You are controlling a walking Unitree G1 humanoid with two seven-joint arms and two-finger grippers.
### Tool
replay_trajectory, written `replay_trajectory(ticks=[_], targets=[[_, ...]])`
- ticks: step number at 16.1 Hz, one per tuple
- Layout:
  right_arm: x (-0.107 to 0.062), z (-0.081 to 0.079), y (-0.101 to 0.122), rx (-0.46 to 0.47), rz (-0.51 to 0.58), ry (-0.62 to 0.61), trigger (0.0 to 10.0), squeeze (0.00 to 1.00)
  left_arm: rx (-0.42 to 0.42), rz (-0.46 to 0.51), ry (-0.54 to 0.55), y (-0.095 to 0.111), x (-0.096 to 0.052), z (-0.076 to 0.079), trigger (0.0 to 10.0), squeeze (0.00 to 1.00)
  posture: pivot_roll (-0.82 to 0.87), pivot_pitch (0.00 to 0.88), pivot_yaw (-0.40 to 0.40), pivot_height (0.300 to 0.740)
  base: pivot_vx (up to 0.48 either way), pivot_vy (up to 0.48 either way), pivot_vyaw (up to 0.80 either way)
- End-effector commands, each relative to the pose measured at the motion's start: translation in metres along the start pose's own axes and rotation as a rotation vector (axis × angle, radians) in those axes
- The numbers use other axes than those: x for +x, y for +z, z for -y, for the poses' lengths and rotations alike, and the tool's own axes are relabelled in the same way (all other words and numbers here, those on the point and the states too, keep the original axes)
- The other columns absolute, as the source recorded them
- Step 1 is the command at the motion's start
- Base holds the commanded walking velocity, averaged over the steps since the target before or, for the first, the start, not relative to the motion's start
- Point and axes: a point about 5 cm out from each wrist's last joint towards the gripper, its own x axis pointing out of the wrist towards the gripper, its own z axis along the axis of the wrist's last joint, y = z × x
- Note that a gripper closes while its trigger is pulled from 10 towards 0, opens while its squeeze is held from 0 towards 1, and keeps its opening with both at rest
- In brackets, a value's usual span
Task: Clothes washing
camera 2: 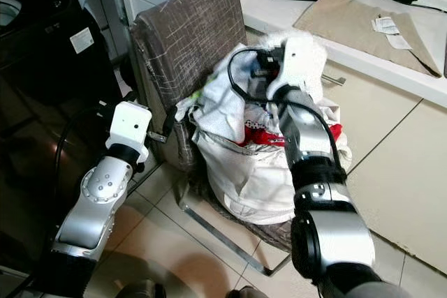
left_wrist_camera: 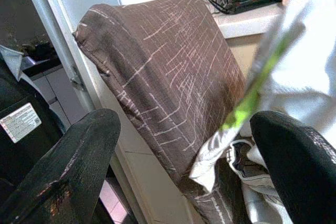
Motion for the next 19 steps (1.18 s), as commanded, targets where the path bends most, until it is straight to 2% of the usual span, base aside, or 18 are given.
replay_trajectory(ticks=[1, 2, 4, 5, 6, 8, 10, 16, 19], targets=[[-0.010, 0.017, -0.005, -0.035, -0.032, -0.080, 0.0, 0.00, 0.002, 0.012, -0.023, 0.001, 0.001, 0.003, 10.0, 0.00, 0.00, 0.000, -0.035, 0.740, 0.000, 0.000, 0.00], [-0.021, 0.025, -0.022, -0.051, -0.094, -0.115, 0.0, 0.00, 0.002, 0.011, -0.026, 0.001, 0.001, 0.003, 10.0, 0.00, 0.00, 0.000, -0.033, 0.740, 0.000, 0.000, 0.00], [-0.028, 0.029, -0.045, -0.078, -0.184, -0.126, 0.4, 0.00, 0.002, 0.011, -0.035, 0.001, 0.001, 0.003, 10.0, 0.00, -0.01, 0.000, -0.024, 0.740, 0.000, 0.000, 0.00], [-0.032, 0.030, -0.055, -0.083, -0.224, -0.136, 10.0, 0.00, 0.002, 0.012, -0.043, 0.001, 0.002, 0.005, 10.0, 0.00, -0.02, 0.000, -0.019, 0.740, 0.000, 0.000, 0.00], [-0.036, 0.031, -0.064, -0.068, -0.262, -0.153, 10.0, 1.00, 0.003, 0.014, -0.052, 0.002, 0.002, 0.006, 10.0, 0.00, -0.01, 0.000, -0.014, 0.740, 0.000, 0.000, 0.00], [-0.037, 0.025, -0.062, -0.056, -0.257, -0.132, 10.0, 1.00, 0.006, 0.015, -0.059, 0.002, 0.002, 0.005, 10.0, 0.00, -0.01, 0.001, -0.008, 0.740, 0.000, 0.000, 0.00], [-0.030, 0.023, -0.041, -0.142, -0.144, -0.119, 10.0, 1.00, 0.010, 0.015, -0.059, 0.002, 0.003, 0.004, 10.0, 0.00, -0.01, 0.004, -0.007, 0.740, 0.000, 0.000, 0.00], [-0.023, 0.025, -0.013, -0.122, -0.045, -0.119, 10.0, 1.00, 0.002, 0.019, -0.058, 0.003, 0.004, 0.005, 10.0, 0.00, -0.02, 0.005, -0.011, 0.740, 0.000, 0.000, 0.00], [-0.015, 0.028, 0.009, -0.108, 0.030, -0.128, 10.0, 1.00, -0.002, 0.018, -0.067, 0.003, 0.004, 0.007, 10.0, 0.00, -0.02, 0.008, -0.008, 0.740, 0.000, 0.000, 0.00]])
